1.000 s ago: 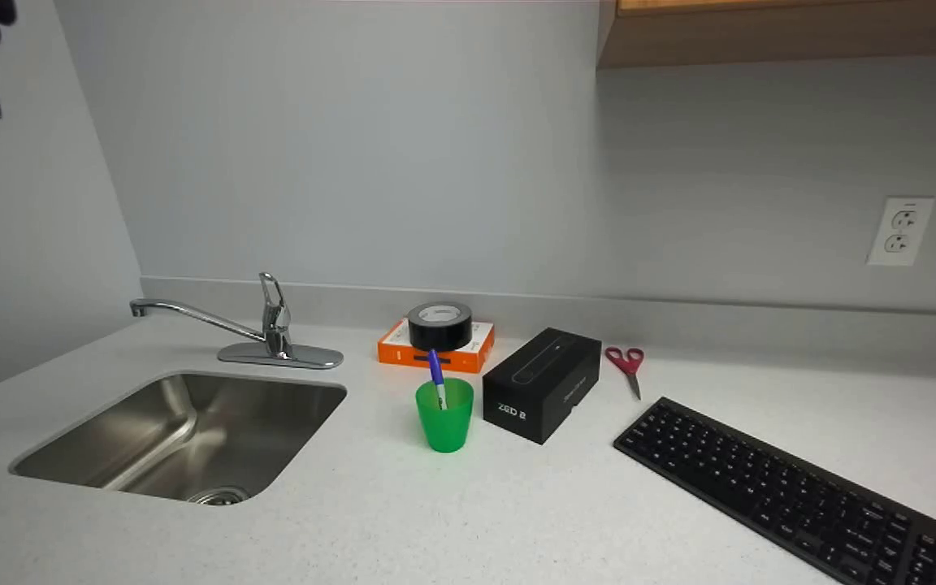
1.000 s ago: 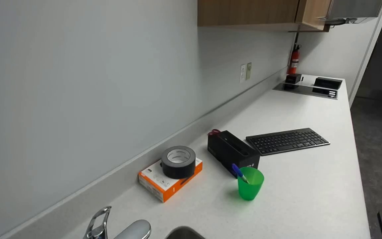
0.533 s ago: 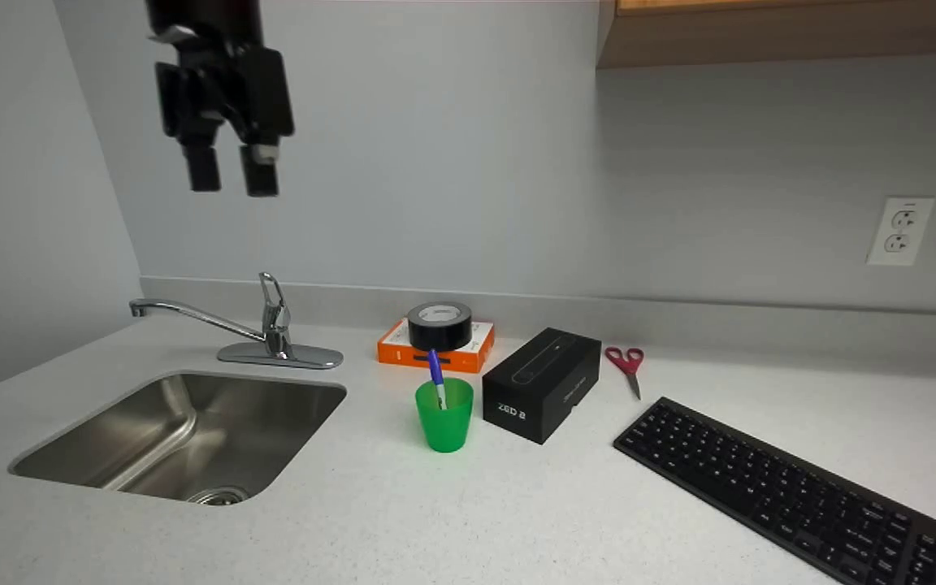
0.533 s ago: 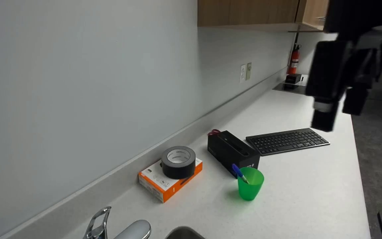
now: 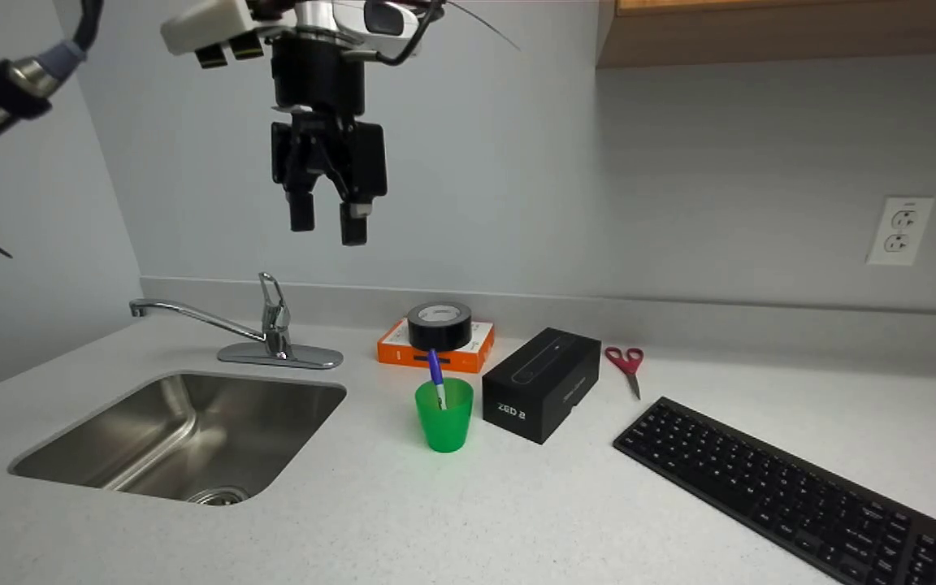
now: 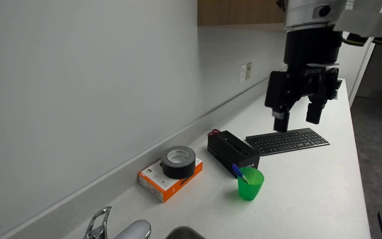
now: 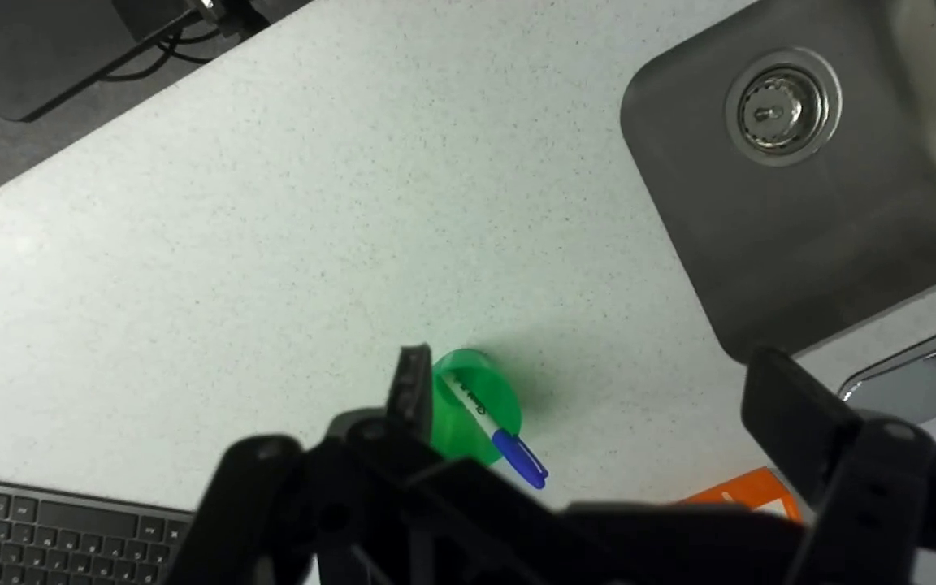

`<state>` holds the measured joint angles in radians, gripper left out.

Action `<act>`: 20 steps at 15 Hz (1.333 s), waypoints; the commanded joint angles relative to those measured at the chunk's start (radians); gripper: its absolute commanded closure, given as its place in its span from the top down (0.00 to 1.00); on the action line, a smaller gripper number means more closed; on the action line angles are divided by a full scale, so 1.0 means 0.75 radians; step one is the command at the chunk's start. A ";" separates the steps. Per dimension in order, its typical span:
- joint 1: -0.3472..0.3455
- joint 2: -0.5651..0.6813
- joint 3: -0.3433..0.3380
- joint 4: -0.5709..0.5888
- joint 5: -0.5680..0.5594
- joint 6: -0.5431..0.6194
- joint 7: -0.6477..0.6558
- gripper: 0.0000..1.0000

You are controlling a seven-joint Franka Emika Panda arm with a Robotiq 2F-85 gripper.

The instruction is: Remove the pen from the green cup then put it on the table

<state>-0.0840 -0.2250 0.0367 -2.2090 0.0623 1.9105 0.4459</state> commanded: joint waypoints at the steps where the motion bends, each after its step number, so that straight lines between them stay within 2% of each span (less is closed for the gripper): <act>1: 0.012 0.000 -0.010 0.006 -0.003 -0.003 0.002 1.00; 3: 0.012 0.000 -0.010 0.008 -0.003 -0.003 0.002 1.00; 5: 0.007 0.029 0.004 -0.010 -0.061 0.121 0.027 1.00; 11: 0.001 0.295 -0.011 0.015 -0.318 0.450 0.156 1.00; 14: 0.024 0.431 -0.044 0.041 -0.382 0.562 0.222 1.00; 17: 0.050 0.496 -0.080 0.066 -0.387 0.593 0.276 1.00; 18: 0.052 0.459 -0.083 0.021 -0.351 0.578 0.206 1.00; 20: 0.059 0.490 -0.096 0.042 -0.349 0.582 0.219 1.00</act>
<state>-0.0681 0.1429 -0.0061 -2.1784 -0.2061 2.3480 0.6150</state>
